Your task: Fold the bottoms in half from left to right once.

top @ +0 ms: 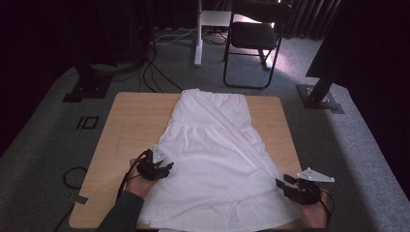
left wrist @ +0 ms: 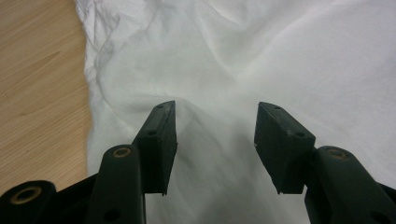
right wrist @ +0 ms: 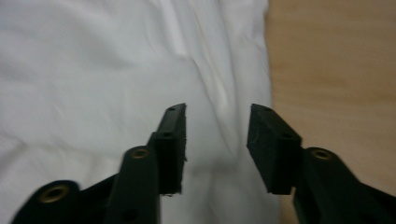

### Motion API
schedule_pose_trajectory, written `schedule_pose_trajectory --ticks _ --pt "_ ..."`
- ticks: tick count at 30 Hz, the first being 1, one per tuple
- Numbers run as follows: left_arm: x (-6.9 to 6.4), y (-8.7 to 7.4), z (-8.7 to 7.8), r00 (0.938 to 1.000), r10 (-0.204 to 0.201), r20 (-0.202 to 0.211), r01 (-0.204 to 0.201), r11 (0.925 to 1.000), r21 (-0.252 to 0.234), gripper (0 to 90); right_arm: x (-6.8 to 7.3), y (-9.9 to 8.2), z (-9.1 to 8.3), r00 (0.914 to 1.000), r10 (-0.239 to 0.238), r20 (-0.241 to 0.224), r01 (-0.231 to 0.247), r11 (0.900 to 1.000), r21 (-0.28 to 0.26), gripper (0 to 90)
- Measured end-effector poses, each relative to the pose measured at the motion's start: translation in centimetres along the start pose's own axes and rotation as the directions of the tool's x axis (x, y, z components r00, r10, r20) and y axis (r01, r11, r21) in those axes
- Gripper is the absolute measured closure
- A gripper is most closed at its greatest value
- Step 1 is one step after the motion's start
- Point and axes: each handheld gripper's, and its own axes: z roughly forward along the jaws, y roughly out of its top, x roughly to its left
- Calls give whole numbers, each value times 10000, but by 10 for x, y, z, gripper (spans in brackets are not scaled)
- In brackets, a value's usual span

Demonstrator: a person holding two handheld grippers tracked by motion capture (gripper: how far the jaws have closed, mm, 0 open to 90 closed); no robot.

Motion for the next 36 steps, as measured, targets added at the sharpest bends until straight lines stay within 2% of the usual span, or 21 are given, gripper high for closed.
schedule_pose_trajectory --ticks 3,4,6,7,9,10,11,12,13,14,15,18,20,24,25,28,29,30,31,34,36 --pt "0 -1 -1 10000 4 46 -4 10000 -15 496 9 17 13 9992 -111 -374 104 9998 -178 508" --pt "0 -2 -1 10000 -4 56 4 10000 14 495 14 25 30 9981 -213 -580 215 9998 20 499" --pt "0 -4 0 10000 -53 64 53 10000 47 493 14 27 38 9976 -232 -648 241 9996 130 496" --pt "1 -5 0 10000 -53 79 52 10000 80 492 15 29 54 9969 -188 -767 223 9988 445 483" --pt "2 -7 0 9999 -100 47 100 9999 118 486 15 30 71 9975 -110 -696 167 9964 827 474" --pt "3 -8 0 9999 -120 58 119 9999 121 486 14 29 78 9976 -64 -689 136 9945 1039 498" --pt "3 -8 -1 9999 -137 52 137 9998 141 486 14 28 83 9966 -8 -821 111 9921 1252 632" --pt "4 -9 -2 9999 -144 29 144 9998 108 485 14 27 83 9948 18 -1023 126 9901 1399 725" --pt "4 -9 -2 9999 -144 29 144 9998 108 485 14 27 83 9948 18 -1023 126 9901 1399 725" --pt "5 -10 -2 9997 -242 53 242 9997 39 485 16 26 81 9943 -58 -1065 207 9901 1389 803" --pt "6 -10 -2 9995 -304 51 304 9995 45 486 17 24 67 9947 -217 -1002 335 9924 1183 868" --pt "7 -11 -2 9992 -384 94 384 9992 53 485 13 15 36 9950 -115 -988 189 9970 747 876" --pt "7 -11 -1 9992 -393 115 393 9992 44 486 9 6 16 9952 -244 -944 305 9975 633 876" --pt "7 -11 0 9990 -439 107 438 9990 32 485 1 -15 -11 9968 -302 -737 375 9942 1003 875" --pt "7 -11 0 9990 -439 107 438 9990 32 485 1 -15 -11 9968 -302 -737 375 9942 1003 875" --pt "8 -11 -1 9988 -482 27 482 9988 -12 479 -4 -35 -21 9965 -156 -822 282 9877 1539 867" --pt "10 -11 -2 9988 -482 -39 482 9988 -15 477 -5 -38 -23 9961 -104 -871 234 9885 1492 831" --pt "11 -11 -3 9987 -503 -106 503 9987 -65 467 -8 -37 -25 9963 68 -852 23 9943 1062 649" --pt "13 -11 -4 9982 -570 -163 567 9983 -137 467 -8 -37 -25 9963 68 -852 23 9943 1062 649" --pt "22 -10 -9 9951 -924 -351 908 9949 -440 459 -12 -23 -25 9945 362 -980 -347 9992 173 551" --pt "31 -11 -9 9922 -1176 -411 1157 9922 -454 451 -13 -9 -17 9956 219 -909 -238 9995 -193 532"
